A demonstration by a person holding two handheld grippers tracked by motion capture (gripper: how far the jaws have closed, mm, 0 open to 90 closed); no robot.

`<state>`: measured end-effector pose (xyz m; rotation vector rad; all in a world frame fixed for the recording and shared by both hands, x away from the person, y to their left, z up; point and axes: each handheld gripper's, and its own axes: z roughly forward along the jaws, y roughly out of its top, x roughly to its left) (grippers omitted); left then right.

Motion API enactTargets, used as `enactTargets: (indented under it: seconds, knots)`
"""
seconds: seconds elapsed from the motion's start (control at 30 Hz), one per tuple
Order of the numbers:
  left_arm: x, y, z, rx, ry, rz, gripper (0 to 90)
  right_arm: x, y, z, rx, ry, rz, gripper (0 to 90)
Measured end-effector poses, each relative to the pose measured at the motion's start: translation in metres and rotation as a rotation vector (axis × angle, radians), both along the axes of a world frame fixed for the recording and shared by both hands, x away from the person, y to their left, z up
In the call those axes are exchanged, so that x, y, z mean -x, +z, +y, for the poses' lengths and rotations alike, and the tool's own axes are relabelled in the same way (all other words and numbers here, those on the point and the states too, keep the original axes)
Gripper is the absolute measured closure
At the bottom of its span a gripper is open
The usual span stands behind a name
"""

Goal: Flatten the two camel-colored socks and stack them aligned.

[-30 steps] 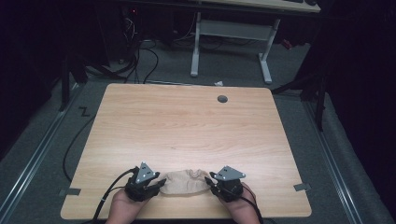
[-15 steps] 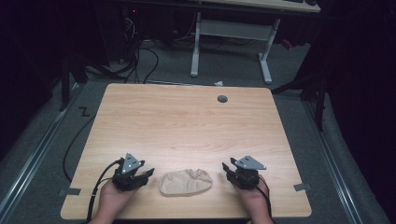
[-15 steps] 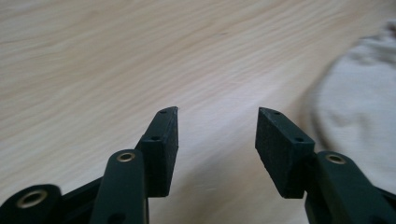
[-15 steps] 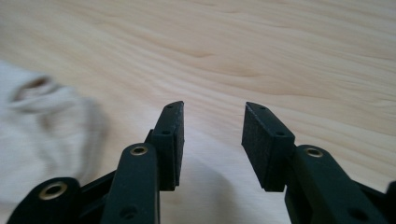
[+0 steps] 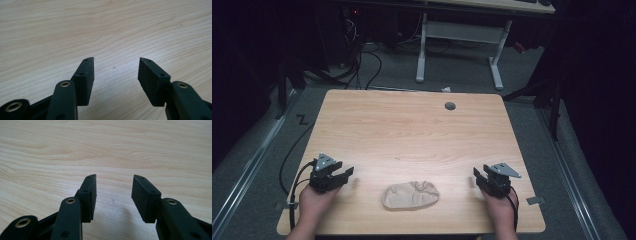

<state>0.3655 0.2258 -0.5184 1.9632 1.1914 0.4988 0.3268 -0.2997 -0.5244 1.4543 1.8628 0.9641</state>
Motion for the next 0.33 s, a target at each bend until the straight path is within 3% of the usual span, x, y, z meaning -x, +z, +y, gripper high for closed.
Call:
enactTargets:
  seconds: [0.2, 0.33]
  knots:
    - [0.005, 0.002, -0.002, -0.006, -0.018, -0.003, 47.1, 0.001, 0.004, 0.007, 0.019, 0.016, -0.013, 55.1]
    - [0.006, 0.007, -0.005, 0.018, -0.029, -0.009, 47.1, 0.002, 0.006, 0.012, 0.038, 0.038, -0.022, 54.8]
